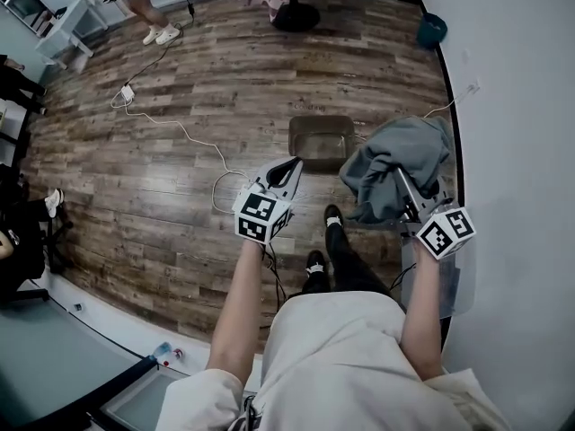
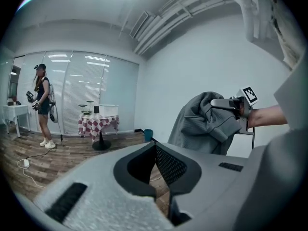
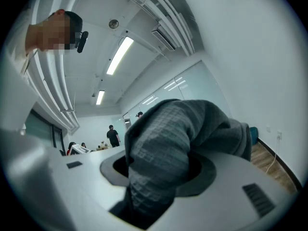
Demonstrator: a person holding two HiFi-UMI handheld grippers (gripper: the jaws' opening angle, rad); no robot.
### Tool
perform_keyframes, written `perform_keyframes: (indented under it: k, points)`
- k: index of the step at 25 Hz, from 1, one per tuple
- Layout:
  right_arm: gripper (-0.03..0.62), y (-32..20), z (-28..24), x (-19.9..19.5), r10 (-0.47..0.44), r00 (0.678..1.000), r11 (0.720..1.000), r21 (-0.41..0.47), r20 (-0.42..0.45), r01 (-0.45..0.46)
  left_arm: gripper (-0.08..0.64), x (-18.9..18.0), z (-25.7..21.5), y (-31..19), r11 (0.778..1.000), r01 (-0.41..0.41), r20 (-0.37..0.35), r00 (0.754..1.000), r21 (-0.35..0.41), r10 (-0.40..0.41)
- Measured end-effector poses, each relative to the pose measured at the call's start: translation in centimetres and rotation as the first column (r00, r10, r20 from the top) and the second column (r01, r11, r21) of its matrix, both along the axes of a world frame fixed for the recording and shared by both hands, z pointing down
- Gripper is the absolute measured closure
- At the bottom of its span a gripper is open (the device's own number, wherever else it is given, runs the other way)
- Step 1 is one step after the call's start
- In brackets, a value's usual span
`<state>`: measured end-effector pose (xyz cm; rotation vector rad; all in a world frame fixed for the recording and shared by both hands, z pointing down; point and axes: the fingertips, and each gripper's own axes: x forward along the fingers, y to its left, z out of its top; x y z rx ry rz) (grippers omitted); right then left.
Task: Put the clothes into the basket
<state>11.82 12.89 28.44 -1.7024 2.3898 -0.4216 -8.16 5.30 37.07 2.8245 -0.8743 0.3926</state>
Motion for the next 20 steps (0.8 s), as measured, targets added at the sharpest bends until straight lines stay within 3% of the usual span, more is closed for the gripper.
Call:
perform_keyframes:
  k: [4,11,16,20]
  points:
    - [0.396,-1.4,0.4,-0.2,-0.026,1.000,1.000,0.006,-0.003,0.026,0.548,0.5,0.0,-0.9,0.999,0.031,-0.011,0.999,-0.006,-0.031]
    - [0.396,-3.4,1.1,-0.5,-0.076,0.996,0.997,-0.003,-0.039,0.076,0.548,3.4,-0.7,-2.3,0.999,-0.011,0.032,0.999,0.039,0.009]
    - [0.396,-4.2,1.6,0.4,-0.077,0.996,0.997,0.008,-0.038,0.078,0.548,3.7,-1.1,-4.0,0.997,0.060,-0.026,0.998,0.046,-0.059]
    - [0.396,-6.6,2.1,1.2,-0.087,0.995,0.996,-0.011,-0.045,0.087,0.548,4.8,-0.8,-6.6,0.998,0.067,-0.020,0.998,0.022,-0.066]
